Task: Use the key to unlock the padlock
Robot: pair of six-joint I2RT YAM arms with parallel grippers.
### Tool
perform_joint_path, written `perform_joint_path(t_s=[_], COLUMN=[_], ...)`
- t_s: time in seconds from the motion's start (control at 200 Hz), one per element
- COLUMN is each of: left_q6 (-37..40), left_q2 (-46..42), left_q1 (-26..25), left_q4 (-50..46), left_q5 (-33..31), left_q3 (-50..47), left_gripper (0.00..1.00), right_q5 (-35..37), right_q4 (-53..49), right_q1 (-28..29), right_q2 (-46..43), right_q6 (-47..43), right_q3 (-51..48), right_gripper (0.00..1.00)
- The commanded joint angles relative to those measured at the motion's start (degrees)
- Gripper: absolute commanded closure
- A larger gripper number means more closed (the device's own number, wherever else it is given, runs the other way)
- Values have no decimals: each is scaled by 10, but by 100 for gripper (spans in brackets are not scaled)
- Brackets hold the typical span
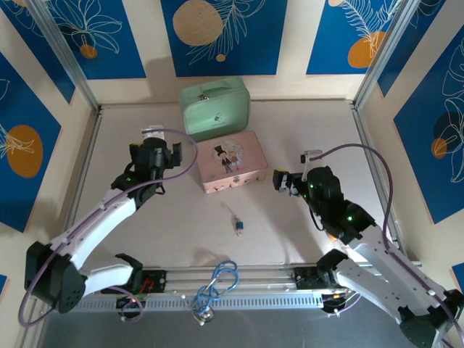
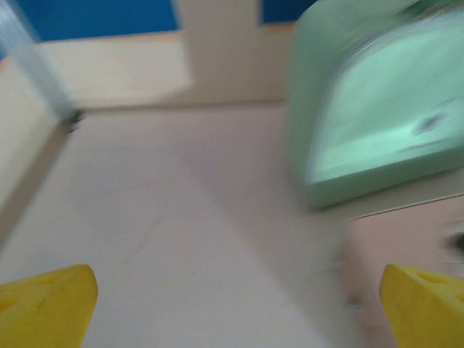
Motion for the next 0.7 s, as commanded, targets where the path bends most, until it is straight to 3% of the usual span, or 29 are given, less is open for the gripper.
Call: perform_joint_path(t_s=[0.0,0.105,0.195,0.34,0.545,0.6,0.69], left_q6=[65,88,78,87,118,113,121], left_q2=[35,81,108,134,205,201,208], left_q1=[36,83,117,137,148,151,161], left_q4=[112,203,270,385,544,499,502], left_q5=[-122,-118,-93,-59,1,42,94], left_q3=[-47,-104,-144,-208,-244,-229,-228], left_gripper=[1,1,1,1,1,1,1], right_q5=[113,119,103,9,-135,-165,-195], right_q4=[73,97,181,328,544,602,661], right_q1=[-71,-167,-239,-331,-346,-351,-351], right_q2=[28,72,96,161,277,315,395], right_q6=[-53,-24,-31,-36,-54,-54,-67], right_q3=[-25,-69,-127,-196,-214,-210,-189], right_gripper=[1,1,1,1,1,1,1])
